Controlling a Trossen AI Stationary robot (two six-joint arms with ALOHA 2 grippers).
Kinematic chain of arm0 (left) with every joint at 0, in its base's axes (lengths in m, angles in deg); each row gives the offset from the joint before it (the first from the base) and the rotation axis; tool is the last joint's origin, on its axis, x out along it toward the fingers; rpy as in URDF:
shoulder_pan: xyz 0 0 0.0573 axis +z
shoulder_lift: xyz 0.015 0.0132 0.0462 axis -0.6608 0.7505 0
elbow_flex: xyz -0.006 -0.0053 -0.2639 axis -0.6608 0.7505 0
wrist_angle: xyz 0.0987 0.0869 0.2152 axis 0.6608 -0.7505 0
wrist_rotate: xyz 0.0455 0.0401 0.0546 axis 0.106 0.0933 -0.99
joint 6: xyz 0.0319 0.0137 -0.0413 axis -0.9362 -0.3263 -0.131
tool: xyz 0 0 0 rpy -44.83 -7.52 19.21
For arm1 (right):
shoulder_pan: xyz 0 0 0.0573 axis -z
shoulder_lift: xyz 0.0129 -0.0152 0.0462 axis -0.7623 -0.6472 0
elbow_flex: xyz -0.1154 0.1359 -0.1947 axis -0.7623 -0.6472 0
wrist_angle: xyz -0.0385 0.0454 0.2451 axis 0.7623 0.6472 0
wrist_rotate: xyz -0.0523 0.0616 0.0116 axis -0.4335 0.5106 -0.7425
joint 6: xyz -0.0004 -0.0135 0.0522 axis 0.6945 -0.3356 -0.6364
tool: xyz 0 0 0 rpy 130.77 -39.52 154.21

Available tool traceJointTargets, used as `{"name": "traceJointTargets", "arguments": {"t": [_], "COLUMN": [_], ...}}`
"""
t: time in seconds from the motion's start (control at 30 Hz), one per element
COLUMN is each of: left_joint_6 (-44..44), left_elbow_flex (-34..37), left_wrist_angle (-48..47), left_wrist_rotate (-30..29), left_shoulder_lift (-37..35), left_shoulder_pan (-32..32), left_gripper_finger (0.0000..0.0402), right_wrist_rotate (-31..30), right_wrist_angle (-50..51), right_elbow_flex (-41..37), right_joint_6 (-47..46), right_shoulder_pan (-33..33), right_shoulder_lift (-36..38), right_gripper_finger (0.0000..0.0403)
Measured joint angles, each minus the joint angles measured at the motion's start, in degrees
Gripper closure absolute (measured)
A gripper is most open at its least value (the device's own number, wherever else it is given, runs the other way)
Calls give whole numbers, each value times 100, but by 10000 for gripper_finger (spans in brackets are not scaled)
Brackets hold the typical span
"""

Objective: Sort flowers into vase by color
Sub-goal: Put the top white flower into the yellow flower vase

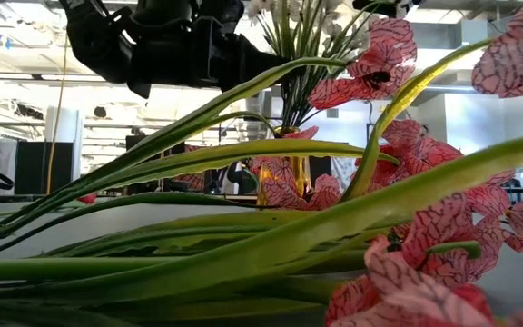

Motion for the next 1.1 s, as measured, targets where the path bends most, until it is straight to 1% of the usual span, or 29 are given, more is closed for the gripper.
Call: {"name": "traceJointTargets", "arguments": {"t": [0.23,0.43,0.5,0.67,1.1], "left_joint_6": [30,191,202,141,246], "left_elbow_flex": [59,466,534,626,660], "left_wrist_angle": [-169,673,782,613,235], "left_wrist_rotate": [151,248,242,86,89], "left_shoulder_lift": [0,0,0,0,0], "left_shoulder_pan": [2,5,5,32,171], "left_gripper_finger": [402,402,402,402,402], "right_wrist_rotate": [0,0,0,0,0], "right_wrist_angle": [0,2,-7,-9,-9], "right_elbow_flex": [0,0,0,0,-2], "right_joint_6": [4,47,59,61,59], "right_shoulder_pan": [1,1,1,1,1], "right_shoulder_lift": [0,0,2,1,0], "right_gripper_finger": [155,155,155,155,155]}}
